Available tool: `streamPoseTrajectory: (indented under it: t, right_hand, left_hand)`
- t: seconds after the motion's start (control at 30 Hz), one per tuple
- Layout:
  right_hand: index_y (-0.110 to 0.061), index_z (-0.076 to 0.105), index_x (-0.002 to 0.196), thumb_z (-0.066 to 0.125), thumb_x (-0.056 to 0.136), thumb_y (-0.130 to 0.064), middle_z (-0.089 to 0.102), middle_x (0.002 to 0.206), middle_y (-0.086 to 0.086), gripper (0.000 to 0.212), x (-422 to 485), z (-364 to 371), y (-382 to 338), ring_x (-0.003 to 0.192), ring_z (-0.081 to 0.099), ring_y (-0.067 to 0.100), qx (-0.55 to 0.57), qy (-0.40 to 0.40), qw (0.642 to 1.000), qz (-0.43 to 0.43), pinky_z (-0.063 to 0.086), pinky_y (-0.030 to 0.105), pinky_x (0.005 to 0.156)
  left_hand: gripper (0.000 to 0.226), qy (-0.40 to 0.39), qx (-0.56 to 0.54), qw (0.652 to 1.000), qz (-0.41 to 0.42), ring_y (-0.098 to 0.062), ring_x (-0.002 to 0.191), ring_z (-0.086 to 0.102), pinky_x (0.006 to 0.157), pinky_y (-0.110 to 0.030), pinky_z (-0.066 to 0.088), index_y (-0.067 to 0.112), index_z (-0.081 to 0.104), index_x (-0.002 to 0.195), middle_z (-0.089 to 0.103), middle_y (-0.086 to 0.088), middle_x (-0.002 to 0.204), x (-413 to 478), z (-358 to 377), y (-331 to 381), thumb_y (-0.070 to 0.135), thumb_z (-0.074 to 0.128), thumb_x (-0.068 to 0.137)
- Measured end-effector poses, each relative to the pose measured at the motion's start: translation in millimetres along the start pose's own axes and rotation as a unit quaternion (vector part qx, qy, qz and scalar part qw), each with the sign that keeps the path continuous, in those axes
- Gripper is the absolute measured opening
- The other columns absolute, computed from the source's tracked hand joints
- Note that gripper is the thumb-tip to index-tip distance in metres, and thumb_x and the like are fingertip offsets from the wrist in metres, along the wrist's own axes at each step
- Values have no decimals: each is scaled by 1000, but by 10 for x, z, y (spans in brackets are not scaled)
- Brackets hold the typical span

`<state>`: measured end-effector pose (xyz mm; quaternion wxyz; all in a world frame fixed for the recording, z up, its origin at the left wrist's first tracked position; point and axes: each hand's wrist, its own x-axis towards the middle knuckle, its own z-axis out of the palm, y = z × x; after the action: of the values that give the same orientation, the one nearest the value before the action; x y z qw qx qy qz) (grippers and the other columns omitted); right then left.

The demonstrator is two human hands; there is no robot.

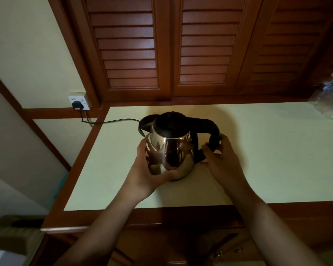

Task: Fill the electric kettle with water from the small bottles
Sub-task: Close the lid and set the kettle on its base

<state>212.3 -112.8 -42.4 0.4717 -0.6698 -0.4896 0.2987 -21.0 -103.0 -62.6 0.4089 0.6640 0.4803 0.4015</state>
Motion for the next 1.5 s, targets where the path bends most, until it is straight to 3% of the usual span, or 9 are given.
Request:
streamPoseTrajectory:
  t: [0.23, 0.57, 0.73, 0.87, 1.03, 1.1, 1.3, 1.4, 1.5]
  right_hand:
    - [-31, 38, 132, 57, 101, -21, 61, 100, -14, 37, 88, -11, 54, 87, 69, 13, -52, -26, 997, -50, 55, 30, 69]
    - [-22, 32, 138, 50, 104, -14, 62, 110, -3, 39, 188, 45, 62, 91, 67, 17, -17, -37, 996, -82, 49, 20, 70]
    - [-26, 34, 134, 51, 103, -15, 66, 112, 0, 37, 359, -17, -71, 95, 71, 21, 5, -53, 993, -109, 60, 37, 80]
    - [-25, 35, 130, 51, 102, -13, 68, 111, 6, 35, 619, 19, -268, 93, 72, 26, 9, -55, 990, -127, 61, 44, 82]
    - [-21, 34, 133, 51, 103, -12, 62, 108, -1, 36, 963, 217, -465, 89, 68, 19, 11, -52, 989, -139, 59, 30, 74]
    - [-22, 33, 132, 50, 103, -12, 59, 103, -5, 36, 1101, 324, -535, 90, 69, 20, 6, -48, 989, -139, 61, 35, 76]
    - [-15, 32, 136, 49, 104, -10, 55, 88, -14, 37, 1407, 623, -622, 74, 61, 1, -18, -32, 991, -132, 45, 7, 51]
    - [-14, 33, 136, 49, 103, -9, 57, 90, -13, 37, 1466, 754, -597, 75, 59, -2, -16, -22, 991, -128, 45, 4, 54]
    - [-17, 33, 137, 50, 103, -10, 63, 100, -5, 38, 1518, 848, -568, 87, 68, 13, -10, -13, 993, -121, 53, 18, 70]
  left_hand:
    - [116, -14, -10, 999, -32, -7, 139, 51, 106, -34, 56, 49, 25, 151, 52, 21, 147, 49, 68, 24, 37, 101, 64]
    - [98, 57, 5, 995, -76, 24, 107, 56, 74, -3, 51, 66, 32, 127, 57, 45, 114, -4, 186, 248, 24, 98, 69]
    - [97, 91, 19, 993, -79, 24, 104, 53, 70, 2, 46, 68, 30, 126, 52, 51, 111, 91, 167, 429, 25, 97, 71]
    - [114, 103, 15, 992, -69, -7, 133, 49, 106, -31, 49, 55, 25, 151, 50, 23, 146, 290, 28, 542, 37, 98, 67]
    - [123, 93, 21, 994, -49, -18, 143, 45, 117, -51, 44, 52, 19, 157, 46, 14, 158, 697, -237, 585, 41, 99, 65]
    - [119, 87, 23, 995, -45, -17, 141, 48, 115, -47, 46, 50, 23, 156, 50, 13, 153, 881, -353, 540, 41, 99, 65]
    - [118, 79, 21, 996, -23, -14, 139, 48, 99, -26, 46, 44, 26, 158, 49, 13, 155, 1315, -579, 359, 36, 99, 66]
    - [119, 66, 18, 998, -12, -8, 134, 48, 101, -25, 43, 43, 26, 159, 52, 19, 150, 1449, -654, 276, 37, 99, 66]
    - [109, 55, 16, 998, -16, 13, 111, 53, 86, -7, 45, 52, 32, 150, 55, 39, 128, 1563, -699, 181, 30, 99, 67]
